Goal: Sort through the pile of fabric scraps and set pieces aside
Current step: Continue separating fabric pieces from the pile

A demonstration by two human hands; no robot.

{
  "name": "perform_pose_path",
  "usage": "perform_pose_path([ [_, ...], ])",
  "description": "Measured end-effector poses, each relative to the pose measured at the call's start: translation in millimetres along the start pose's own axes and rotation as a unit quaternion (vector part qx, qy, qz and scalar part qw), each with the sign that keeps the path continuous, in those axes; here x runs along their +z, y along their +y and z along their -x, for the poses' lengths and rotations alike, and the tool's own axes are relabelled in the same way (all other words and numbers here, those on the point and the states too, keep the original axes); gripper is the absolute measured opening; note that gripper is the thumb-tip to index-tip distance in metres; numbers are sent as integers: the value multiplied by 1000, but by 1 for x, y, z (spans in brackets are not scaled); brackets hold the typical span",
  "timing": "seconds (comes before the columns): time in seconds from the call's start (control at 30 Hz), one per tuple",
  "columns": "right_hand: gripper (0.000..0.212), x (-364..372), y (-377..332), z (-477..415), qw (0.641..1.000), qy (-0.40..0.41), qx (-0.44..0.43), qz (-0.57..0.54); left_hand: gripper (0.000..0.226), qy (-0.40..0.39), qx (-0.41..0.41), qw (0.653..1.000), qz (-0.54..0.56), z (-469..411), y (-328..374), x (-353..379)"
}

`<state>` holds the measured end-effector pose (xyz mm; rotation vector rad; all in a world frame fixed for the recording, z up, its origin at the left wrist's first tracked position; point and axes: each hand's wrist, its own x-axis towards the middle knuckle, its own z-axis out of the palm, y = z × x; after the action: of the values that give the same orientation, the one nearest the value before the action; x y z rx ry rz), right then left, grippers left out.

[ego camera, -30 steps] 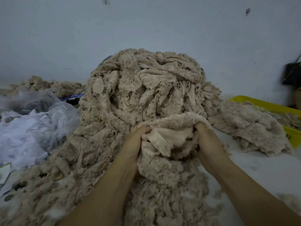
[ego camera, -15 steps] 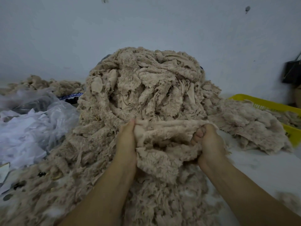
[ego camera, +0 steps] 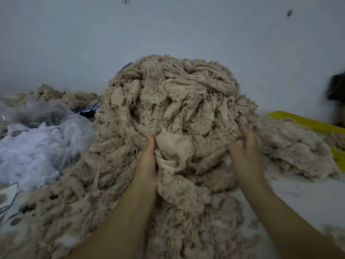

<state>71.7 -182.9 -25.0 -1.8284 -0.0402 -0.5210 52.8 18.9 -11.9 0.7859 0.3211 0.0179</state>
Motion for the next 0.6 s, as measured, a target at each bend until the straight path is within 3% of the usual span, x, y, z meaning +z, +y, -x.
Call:
perform_pose_path([
  [0.07,52,4,-7,10,993,-8,-116,25,52,-1,-12,1000,-17,0,-2,1],
  [0.1,53,8,-10,15,988,-52,-140,39,54,-5,-13,1000,-27,1,-2,1],
  [0.2,58,21,-12,26,961,-261,-77,47,57,-16,-6,998,-57,1,-3,2],
  [0.27,45,25,-10,28,947,-309,-67,60,53,-26,5,998,-49,3,-4,3],
  [0.37,36,22,-8,22,966,-228,-104,72,51,-12,-4,1000,-28,0,-1,-1],
  [0.5,51,5,-1,3,993,-78,-63,65,53,87,25,991,99,-14,10,-15],
  [0.6,51,2,4,-1,991,-87,-56,90,55,47,-4,994,95,-15,5,-15],
])
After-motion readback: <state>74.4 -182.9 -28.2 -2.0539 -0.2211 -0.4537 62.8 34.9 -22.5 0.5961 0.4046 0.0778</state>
